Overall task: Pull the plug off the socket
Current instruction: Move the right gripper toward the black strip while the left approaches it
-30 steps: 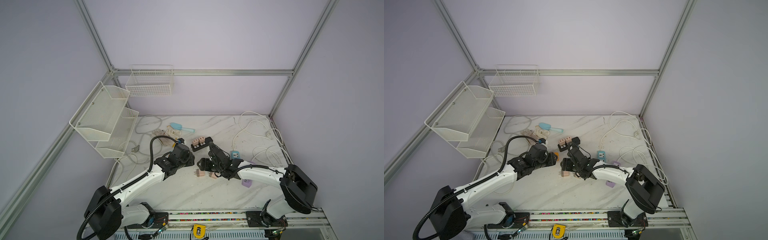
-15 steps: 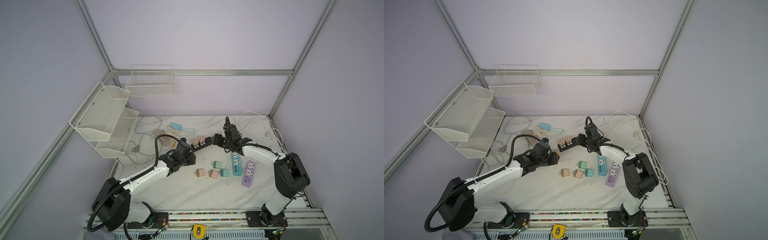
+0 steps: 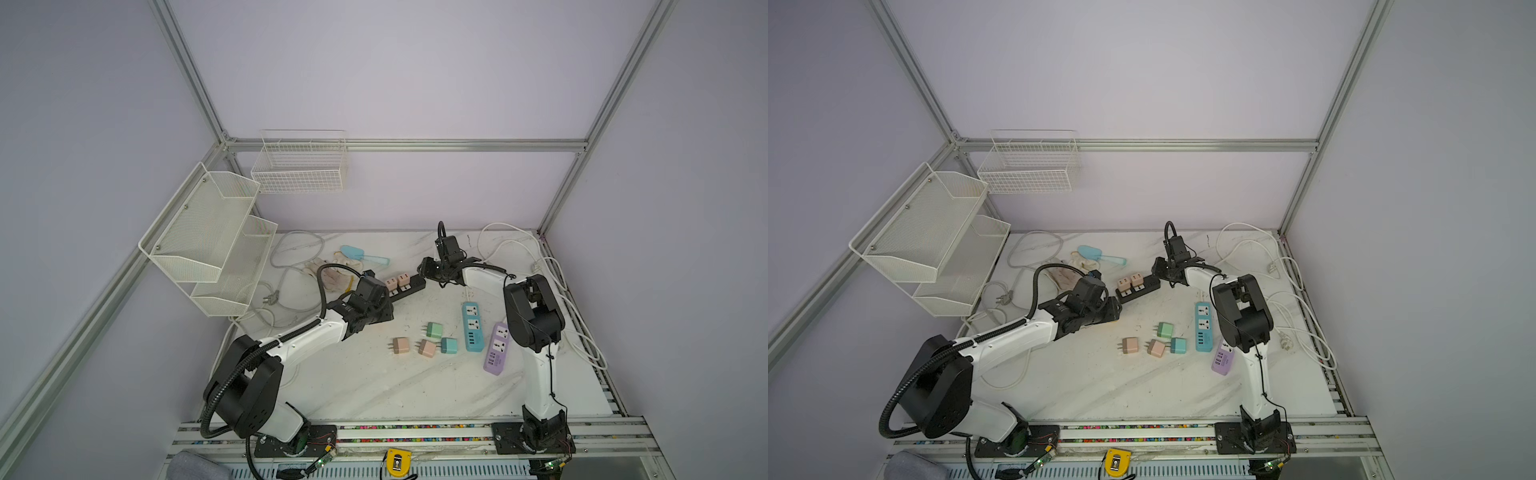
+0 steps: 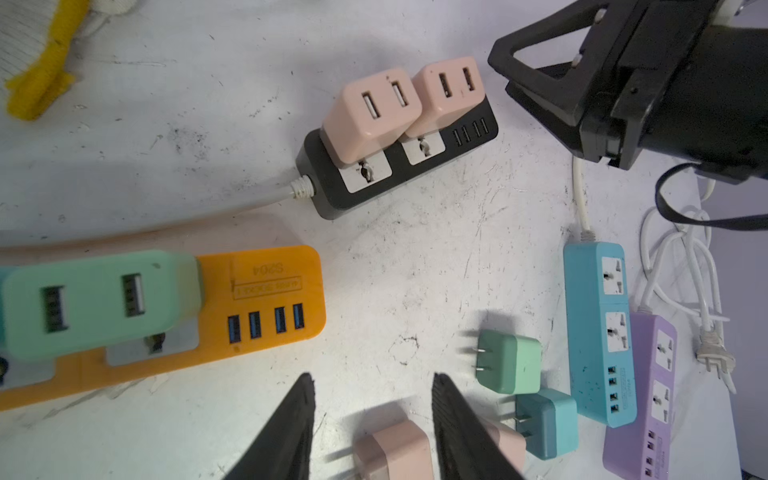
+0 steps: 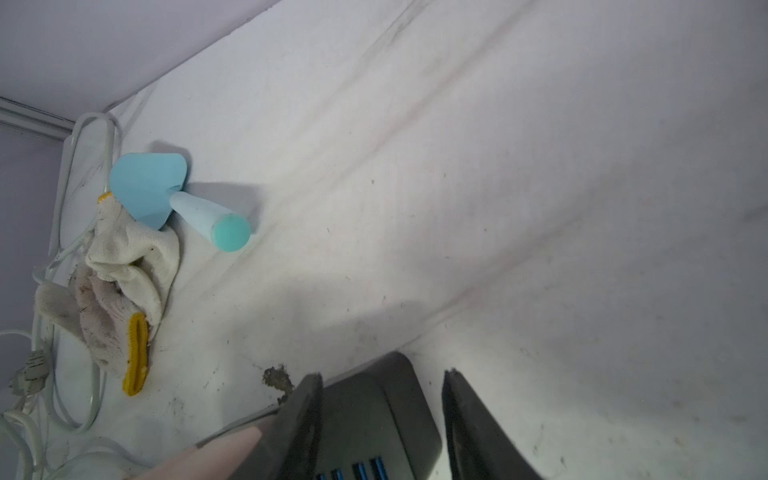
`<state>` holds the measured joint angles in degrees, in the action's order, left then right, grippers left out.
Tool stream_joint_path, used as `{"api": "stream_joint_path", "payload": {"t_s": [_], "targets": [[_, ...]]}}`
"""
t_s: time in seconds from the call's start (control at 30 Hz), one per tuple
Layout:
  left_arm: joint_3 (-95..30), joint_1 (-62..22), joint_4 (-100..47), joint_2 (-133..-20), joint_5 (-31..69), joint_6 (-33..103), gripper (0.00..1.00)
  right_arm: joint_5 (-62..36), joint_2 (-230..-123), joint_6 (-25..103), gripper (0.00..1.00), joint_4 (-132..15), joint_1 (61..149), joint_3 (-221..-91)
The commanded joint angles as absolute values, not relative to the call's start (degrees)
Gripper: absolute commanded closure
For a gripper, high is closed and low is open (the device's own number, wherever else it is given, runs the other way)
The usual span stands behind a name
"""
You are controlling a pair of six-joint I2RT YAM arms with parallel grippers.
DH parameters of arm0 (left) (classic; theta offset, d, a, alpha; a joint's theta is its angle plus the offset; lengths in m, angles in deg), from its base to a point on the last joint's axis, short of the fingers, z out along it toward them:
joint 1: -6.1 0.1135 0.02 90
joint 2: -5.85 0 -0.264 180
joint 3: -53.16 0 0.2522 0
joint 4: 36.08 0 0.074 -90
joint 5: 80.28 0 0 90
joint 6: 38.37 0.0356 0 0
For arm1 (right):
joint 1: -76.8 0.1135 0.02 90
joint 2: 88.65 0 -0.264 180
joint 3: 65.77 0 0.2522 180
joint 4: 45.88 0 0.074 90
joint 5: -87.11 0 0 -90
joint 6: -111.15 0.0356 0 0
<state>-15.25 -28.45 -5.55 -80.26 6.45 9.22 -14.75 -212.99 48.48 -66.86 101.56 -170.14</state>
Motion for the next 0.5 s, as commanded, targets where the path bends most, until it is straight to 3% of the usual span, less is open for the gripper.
{"api": "stream_joint_path", "payload": {"t_s": [0.0,0.17,0.47], "targets": [[-22.1,-27.94,-8.64,-80.91,5.77,9.31,0.53,-15.28,-215.94,46.58,0.53,-69.67,101.66,-174.84],[-23.45,-27.55,-9.13,-82.3,5.03,9.18,0.53,-16.95,-222.28,45.58,0.6,-73.76,101.66,-182.52],[-23.54,-27.2,-9.06,-82.43,6.93,9.62,0.5,-17.68,-223.26,42.75,0.71,-76.82,101.67,-183.24]]}}
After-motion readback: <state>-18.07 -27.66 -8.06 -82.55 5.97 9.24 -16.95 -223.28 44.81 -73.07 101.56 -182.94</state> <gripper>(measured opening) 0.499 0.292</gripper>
